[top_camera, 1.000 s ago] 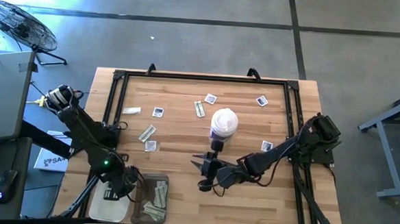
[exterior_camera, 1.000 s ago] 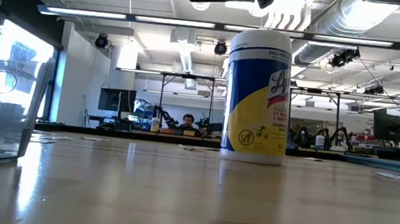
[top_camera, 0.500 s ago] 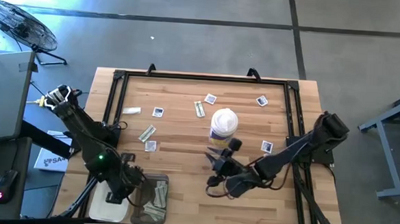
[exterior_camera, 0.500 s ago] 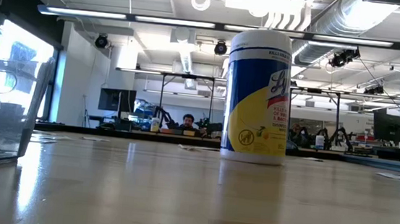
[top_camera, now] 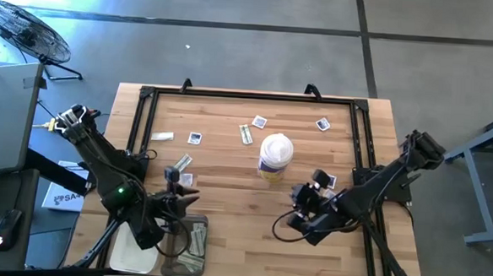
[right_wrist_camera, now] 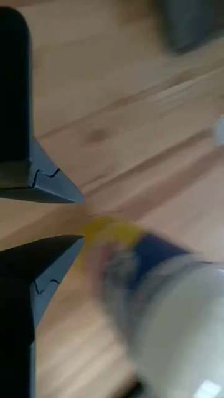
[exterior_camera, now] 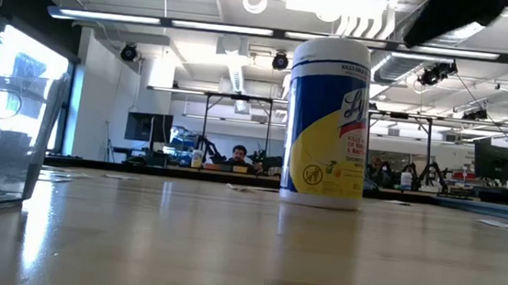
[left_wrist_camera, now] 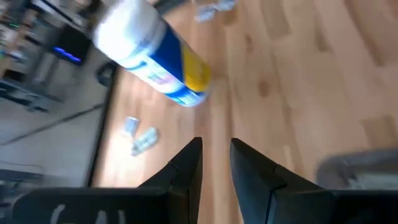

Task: Pick & Place First Aid Supplies
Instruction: Put the alcohol pad into the white bin

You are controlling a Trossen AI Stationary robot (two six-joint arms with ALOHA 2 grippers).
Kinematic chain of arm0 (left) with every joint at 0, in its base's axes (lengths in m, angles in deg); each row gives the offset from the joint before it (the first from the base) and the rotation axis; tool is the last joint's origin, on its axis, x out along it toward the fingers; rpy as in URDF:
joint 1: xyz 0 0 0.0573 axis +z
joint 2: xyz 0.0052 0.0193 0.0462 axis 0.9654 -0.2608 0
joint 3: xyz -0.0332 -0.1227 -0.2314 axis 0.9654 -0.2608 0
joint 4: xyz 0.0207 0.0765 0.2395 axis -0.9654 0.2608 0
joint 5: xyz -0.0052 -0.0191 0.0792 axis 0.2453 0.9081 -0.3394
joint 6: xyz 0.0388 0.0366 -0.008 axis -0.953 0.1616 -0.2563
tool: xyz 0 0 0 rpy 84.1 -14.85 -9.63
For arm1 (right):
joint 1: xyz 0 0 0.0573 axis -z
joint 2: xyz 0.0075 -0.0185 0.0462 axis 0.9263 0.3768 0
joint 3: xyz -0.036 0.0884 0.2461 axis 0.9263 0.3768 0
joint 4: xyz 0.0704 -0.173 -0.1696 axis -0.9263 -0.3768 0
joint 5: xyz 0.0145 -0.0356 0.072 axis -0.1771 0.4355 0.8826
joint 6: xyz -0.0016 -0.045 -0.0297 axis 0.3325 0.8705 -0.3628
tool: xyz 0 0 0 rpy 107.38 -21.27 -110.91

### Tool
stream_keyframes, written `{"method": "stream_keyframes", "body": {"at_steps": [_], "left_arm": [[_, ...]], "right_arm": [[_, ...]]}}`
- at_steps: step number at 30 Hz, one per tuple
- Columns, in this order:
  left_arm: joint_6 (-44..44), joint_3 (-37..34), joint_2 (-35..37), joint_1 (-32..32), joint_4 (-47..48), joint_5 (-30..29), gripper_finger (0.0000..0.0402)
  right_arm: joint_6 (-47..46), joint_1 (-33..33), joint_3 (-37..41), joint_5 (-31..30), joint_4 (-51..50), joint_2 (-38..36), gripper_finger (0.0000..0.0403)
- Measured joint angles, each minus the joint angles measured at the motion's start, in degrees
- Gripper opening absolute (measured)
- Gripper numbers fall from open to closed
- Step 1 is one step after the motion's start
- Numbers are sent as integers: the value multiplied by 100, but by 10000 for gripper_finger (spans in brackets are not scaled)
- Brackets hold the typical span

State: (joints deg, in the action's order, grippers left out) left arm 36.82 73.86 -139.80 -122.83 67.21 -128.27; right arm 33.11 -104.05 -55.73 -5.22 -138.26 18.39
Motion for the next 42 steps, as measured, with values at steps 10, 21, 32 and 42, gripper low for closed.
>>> {"method": "stream_keyframes", "body": {"at_steps": [10, 21, 32, 42], "left_arm": [[-127, 0, 0, 0, -501, -569, 78], [57, -519, -4, 0, -1585, -665, 78], [-225, -809, -9, 0, -1995, -714, 78], [-738, -811, -9, 0, -2550, -761, 78]], "right_arm": [[-1303, 17, 4, 2182, -2066, 77, 87], [-1019, 55, 4, 2403, -2048, 79, 97], [-1769, 30, 1058, 2455, -1614, 79, 189], [-2087, 603, 2277, 3550, -338, 83, 187]]}}
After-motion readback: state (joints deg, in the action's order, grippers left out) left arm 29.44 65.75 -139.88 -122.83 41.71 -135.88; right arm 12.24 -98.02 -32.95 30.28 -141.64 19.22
